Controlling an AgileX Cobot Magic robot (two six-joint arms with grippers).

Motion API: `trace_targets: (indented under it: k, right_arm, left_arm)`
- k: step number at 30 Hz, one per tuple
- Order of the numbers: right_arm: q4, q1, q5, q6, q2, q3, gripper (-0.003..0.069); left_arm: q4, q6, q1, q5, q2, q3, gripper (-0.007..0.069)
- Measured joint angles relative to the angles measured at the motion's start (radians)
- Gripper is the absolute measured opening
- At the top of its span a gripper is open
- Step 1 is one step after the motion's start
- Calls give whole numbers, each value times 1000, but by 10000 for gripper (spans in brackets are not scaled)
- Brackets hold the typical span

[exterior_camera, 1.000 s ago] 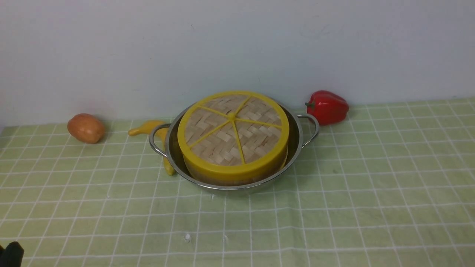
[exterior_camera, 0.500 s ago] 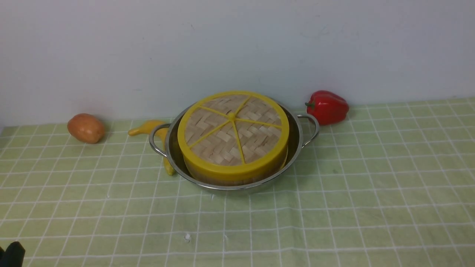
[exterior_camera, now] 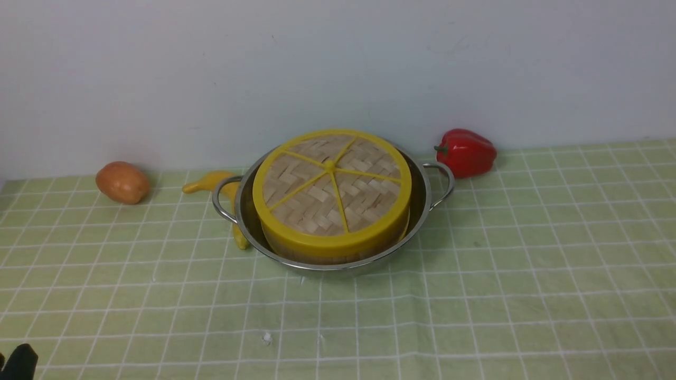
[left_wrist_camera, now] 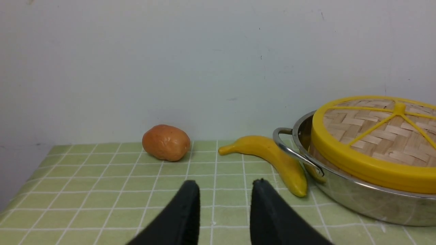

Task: Place the steamer in the pot on the green tablecloth, and put the lid on the steamer.

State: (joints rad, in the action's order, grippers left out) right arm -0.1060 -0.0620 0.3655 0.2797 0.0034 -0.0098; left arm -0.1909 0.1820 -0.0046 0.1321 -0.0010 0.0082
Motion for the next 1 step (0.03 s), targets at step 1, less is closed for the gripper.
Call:
trace_targets:
  k: [1]
  right_arm:
    - [0,0,0,0,0,0,240]
  left_arm:
    - [0,0,0,0,0,0,211]
